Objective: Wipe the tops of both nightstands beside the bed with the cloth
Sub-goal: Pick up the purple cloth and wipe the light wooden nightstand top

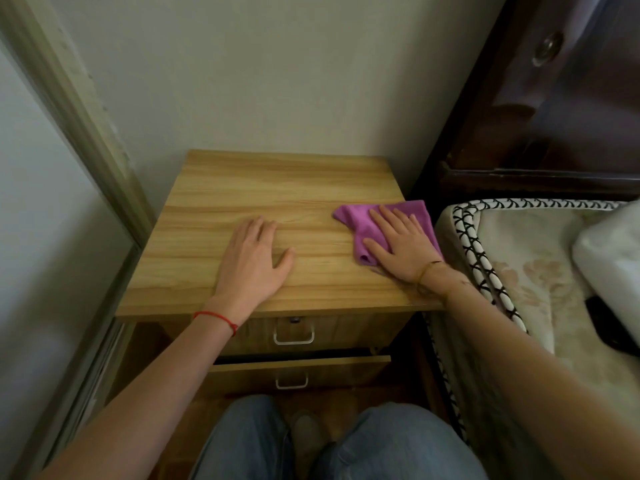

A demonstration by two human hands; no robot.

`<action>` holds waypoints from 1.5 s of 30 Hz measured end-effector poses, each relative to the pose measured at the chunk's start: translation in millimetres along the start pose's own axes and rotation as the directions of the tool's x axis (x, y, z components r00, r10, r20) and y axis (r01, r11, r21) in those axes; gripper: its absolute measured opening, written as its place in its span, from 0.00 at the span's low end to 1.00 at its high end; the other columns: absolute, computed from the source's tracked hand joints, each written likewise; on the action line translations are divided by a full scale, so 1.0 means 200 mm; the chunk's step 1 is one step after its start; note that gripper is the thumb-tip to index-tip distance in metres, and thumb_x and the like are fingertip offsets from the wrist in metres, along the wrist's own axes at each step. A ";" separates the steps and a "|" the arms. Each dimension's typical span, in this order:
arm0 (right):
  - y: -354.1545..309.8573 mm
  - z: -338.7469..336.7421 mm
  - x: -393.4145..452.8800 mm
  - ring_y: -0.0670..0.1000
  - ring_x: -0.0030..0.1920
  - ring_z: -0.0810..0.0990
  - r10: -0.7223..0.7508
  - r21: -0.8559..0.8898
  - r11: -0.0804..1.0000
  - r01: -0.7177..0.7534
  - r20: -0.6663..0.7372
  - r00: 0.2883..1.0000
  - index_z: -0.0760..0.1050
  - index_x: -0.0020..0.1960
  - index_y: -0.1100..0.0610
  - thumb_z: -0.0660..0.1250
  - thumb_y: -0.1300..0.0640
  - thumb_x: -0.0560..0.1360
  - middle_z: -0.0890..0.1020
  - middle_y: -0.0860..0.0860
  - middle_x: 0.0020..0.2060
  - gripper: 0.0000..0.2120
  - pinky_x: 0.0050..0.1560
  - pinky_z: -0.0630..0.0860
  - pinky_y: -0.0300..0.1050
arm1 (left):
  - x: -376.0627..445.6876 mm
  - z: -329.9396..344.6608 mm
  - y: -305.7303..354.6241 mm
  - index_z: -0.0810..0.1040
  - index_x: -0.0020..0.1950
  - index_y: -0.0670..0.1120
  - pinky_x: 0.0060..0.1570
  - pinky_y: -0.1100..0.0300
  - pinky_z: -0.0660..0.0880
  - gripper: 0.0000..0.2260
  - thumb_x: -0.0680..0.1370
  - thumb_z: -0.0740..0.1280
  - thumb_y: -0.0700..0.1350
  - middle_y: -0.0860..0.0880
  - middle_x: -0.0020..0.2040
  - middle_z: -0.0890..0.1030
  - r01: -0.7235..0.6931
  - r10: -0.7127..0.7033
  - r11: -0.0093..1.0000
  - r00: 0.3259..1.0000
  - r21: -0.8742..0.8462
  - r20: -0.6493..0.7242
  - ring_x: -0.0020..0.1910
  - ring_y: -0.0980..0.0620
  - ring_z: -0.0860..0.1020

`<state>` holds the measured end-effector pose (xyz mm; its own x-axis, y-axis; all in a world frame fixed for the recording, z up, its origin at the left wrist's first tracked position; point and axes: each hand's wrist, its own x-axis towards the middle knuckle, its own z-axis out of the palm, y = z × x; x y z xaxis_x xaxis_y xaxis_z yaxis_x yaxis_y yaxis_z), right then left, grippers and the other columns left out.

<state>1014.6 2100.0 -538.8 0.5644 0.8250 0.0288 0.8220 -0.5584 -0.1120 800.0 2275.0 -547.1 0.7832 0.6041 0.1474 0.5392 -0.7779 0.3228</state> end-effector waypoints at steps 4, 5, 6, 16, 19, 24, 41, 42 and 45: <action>-0.22 0.05 -0.05 0.49 0.76 0.47 -0.231 0.036 0.972 0.231 -0.010 0.973 0.47 0.77 0.46 0.49 0.35 0.78 0.51 0.47 0.77 0.32 0.74 0.39 0.47 | 0.00 0.01 -0.01 0.61 0.77 0.47 0.75 0.50 0.54 0.30 0.79 0.55 0.62 0.45 0.77 0.61 0.020 -0.020 1.000 0.999 -0.011 -0.025 0.77 0.46 0.56; -0.23 0.05 -0.07 0.48 0.76 0.47 -0.282 0.046 0.958 0.282 -0.006 0.959 0.47 0.77 0.45 0.49 0.36 0.78 0.50 0.46 0.77 0.31 0.74 0.38 0.46 | 0.00 0.01 -0.01 0.61 0.77 0.47 0.75 0.50 0.54 0.30 0.79 0.54 0.62 0.45 0.77 0.61 0.021 -0.022 1.000 0.999 -0.012 -0.030 0.77 0.46 0.56; -0.20 0.04 -0.07 0.47 0.76 0.47 -0.297 0.052 0.954 0.297 -0.002 0.955 0.47 0.77 0.45 0.49 0.36 0.78 0.50 0.45 0.77 0.31 0.74 0.38 0.45 | 0.00 0.01 -0.01 0.61 0.77 0.47 0.75 0.51 0.53 0.30 0.79 0.54 0.62 0.45 0.77 0.60 0.020 -0.020 1.000 0.999 -0.010 -0.030 0.77 0.46 0.55; -0.15 0.06 0.39 0.54 0.76 0.52 -0.106 -0.009 0.994 0.105 -0.016 0.994 0.51 0.77 0.51 0.46 0.34 0.75 0.55 0.52 0.77 0.35 0.74 0.43 0.51 | 0.00 0.04 -0.02 0.63 0.76 0.46 0.75 0.50 0.56 0.31 0.78 0.54 0.62 0.45 0.77 0.62 0.010 -0.011 1.000 0.999 -0.027 -0.051 0.77 0.47 0.57; -0.24 0.09 0.31 0.52 0.76 0.52 -0.289 0.016 0.957 0.289 -0.013 0.957 0.50 0.77 0.47 0.43 0.32 0.72 0.55 0.49 0.77 0.37 0.75 0.43 0.49 | 0.00 0.04 -0.02 0.66 0.74 0.45 0.74 0.50 0.58 0.31 0.77 0.54 0.62 0.44 0.75 0.65 0.000 -0.004 0.999 0.997 -0.045 -0.075 0.75 0.46 0.59; 0.02 0.04 0.56 0.54 0.76 0.51 -0.014 -0.011 1.000 0.014 -0.010 1.000 0.52 0.77 0.52 0.51 0.38 0.78 0.54 0.52 0.77 0.32 0.74 0.42 0.51 | 0.00 0.03 -0.01 0.62 0.77 0.47 0.76 0.50 0.56 0.31 0.78 0.53 0.63 0.46 0.77 0.61 0.010 -0.012 0.999 0.999 -0.035 -0.046 0.77 0.48 0.55; 0.09 0.03 0.81 0.53 0.76 0.50 0.020 -0.039 0.999 -0.019 0.024 1.000 0.50 0.77 0.52 0.50 0.37 0.78 0.53 0.52 0.77 0.33 0.74 0.42 0.51 | 0.00 0.02 0.00 0.60 0.77 0.49 0.76 0.50 0.54 0.31 0.78 0.51 0.63 0.48 0.78 0.59 0.019 -0.021 0.999 0.999 -0.049 -0.034 0.78 0.49 0.53; 0.09 0.03 0.85 0.54 0.76 0.50 0.058 -0.053 0.997 -0.057 0.024 0.998 0.50 0.78 0.52 0.49 0.37 0.78 0.53 0.52 0.77 0.33 0.75 0.42 0.52 | 0.00 0.02 0.00 0.59 0.78 0.49 0.76 0.50 0.54 0.31 0.78 0.51 0.63 0.48 0.78 0.58 0.024 -0.026 0.998 0.999 -0.053 -0.033 0.78 0.50 0.52; -0.07 0.05 0.94 0.55 0.76 0.51 0.017 -0.055 0.998 -0.016 0.022 1.000 0.50 0.78 0.52 0.49 0.37 0.78 0.53 0.52 0.77 0.33 0.75 0.43 0.52 | 0.01 0.02 0.00 0.60 0.77 0.49 0.76 0.50 0.55 0.32 0.77 0.50 0.64 0.48 0.78 0.59 0.024 -0.026 0.998 0.999 -0.066 -0.036 0.78 0.50 0.53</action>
<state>1107.4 2263.7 -540.9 0.5768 0.8169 0.0048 0.8157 -0.5756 -0.0576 802.5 2275.5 -550.9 0.7571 0.6301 0.1728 0.5359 -0.7502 0.3873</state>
